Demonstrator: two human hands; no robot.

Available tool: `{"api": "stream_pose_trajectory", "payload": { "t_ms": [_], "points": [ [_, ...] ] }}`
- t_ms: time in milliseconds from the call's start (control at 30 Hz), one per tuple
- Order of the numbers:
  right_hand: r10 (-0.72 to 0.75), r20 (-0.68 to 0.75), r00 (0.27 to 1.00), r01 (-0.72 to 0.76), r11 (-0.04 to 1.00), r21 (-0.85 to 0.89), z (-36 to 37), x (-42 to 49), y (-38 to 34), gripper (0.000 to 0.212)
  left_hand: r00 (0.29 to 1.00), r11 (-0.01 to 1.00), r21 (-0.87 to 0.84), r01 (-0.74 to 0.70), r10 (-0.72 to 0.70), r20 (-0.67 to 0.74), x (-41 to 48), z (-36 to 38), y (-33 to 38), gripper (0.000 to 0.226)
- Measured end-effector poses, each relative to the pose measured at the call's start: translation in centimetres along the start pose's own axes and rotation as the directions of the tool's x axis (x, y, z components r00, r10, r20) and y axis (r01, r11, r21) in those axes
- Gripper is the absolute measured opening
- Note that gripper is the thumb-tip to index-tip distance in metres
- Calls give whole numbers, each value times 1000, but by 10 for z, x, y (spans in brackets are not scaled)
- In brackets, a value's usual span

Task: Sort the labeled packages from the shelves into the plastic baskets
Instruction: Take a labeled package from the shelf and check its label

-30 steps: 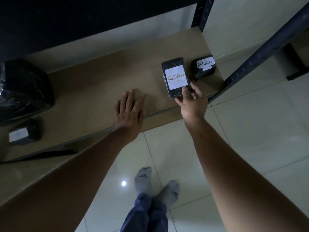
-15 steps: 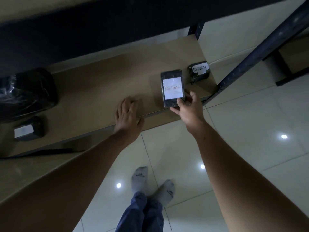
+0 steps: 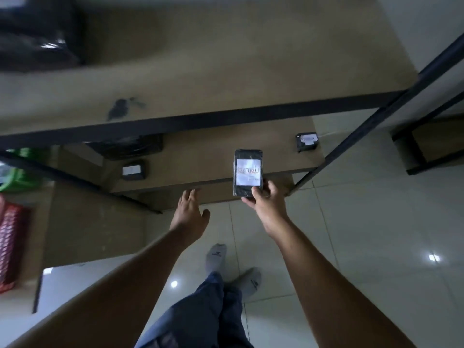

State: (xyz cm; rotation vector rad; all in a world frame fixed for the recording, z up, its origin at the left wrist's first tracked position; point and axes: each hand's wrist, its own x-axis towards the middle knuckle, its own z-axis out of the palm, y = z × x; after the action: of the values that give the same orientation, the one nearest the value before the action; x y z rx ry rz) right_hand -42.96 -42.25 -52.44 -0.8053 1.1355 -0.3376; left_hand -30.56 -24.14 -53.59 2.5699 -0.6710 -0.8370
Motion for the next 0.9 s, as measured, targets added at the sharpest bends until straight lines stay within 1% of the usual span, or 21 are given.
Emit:
{"api": "stream_pose_trajectory", "payload": {
  "t_ms": [67, 167, 200, 300, 400, 433, 500, 533, 600, 633, 800, 900],
  "points": [
    [3, 60, 998, 1, 998, -58, 16, -25, 10, 66, 999, 999, -29, 36, -35, 18, -29, -21, -10, 74],
    [-7, 154, 988, 31, 988, -151, 45, -56, 26, 61, 994, 996, -28, 87, -85, 65, -61, -48, -39, 73],
    [-5, 187, 982, 37, 985, -166, 56, -67, 30, 60, 993, 995, -35, 97, -95, 70, -70, -56, -53, 70],
    [-12, 280, 960, 75, 973, -218, 94, -99, 41, 57, 992, 987, -102, 123, -120, 42, -98, -82, -94, 45],
    [-23, 370, 929, 135, 951, -278, 137, -131, 51, 41, 988, 973, -172, 151, -154, -4, -124, -113, -130, 25],
    [-30, 396, 918, 160, 940, -301, 153, -142, 55, 36, 985, 967, -198, 162, -169, -21, -131, -123, -143, 19],
    [-41, 440, 897, 204, 922, -330, 185, -161, 68, 34, 980, 952, -251, 173, -193, -56, -147, -145, -171, 13],
    [-41, 452, 891, 215, 915, -340, 203, -171, 75, 35, 977, 948, -269, 170, -199, -82, -154, -156, -186, 14],
    [-38, 467, 883, 226, 908, -353, 241, -191, 94, 36, 968, 933, -322, 162, -213, -131, -170, -179, -222, 24],
    [-38, 472, 881, 228, 908, -352, 261, -202, 104, 37, 963, 926, -339, 165, -226, -148, -177, -190, -243, 26],
    [-49, 488, 871, 231, 918, -321, 363, -262, 162, 44, 960, 908, -378, 183, -248, -130, -221, -242, -359, 13],
    [-44, 513, 857, 238, 918, -318, 421, -295, 197, 39, 954, 888, -431, 160, -251, -164, -248, -268, -427, 6]
  ]
}}
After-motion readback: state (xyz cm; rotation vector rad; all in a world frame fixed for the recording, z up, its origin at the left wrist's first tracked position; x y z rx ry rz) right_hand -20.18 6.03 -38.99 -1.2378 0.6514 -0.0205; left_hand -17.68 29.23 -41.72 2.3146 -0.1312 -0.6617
